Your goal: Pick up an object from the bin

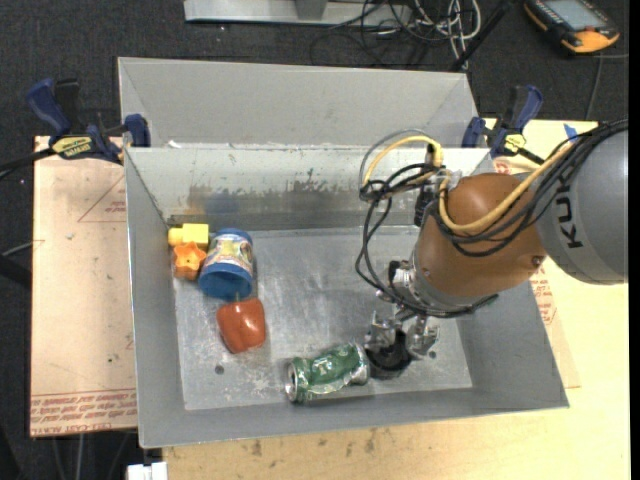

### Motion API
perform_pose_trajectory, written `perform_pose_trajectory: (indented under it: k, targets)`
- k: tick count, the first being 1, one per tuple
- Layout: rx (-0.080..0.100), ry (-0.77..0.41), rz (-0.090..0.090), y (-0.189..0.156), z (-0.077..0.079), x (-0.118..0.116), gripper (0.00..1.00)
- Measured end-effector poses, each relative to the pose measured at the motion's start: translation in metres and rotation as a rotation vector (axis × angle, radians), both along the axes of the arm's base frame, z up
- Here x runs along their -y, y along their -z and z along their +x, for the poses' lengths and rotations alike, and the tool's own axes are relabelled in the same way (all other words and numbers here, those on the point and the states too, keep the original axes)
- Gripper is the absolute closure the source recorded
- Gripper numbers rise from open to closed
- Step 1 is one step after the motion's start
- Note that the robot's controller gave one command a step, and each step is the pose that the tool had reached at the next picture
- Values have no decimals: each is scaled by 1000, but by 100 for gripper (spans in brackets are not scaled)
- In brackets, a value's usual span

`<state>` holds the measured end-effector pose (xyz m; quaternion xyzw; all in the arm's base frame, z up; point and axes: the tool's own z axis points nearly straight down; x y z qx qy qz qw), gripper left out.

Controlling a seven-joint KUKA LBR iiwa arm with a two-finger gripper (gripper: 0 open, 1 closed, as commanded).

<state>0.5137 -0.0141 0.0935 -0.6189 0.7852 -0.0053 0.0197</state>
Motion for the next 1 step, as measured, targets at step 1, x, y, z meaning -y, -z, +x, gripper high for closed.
perform_pose_trajectory:
  k: [1]
  targets:
    - [0,0,0,0,0,0,100]
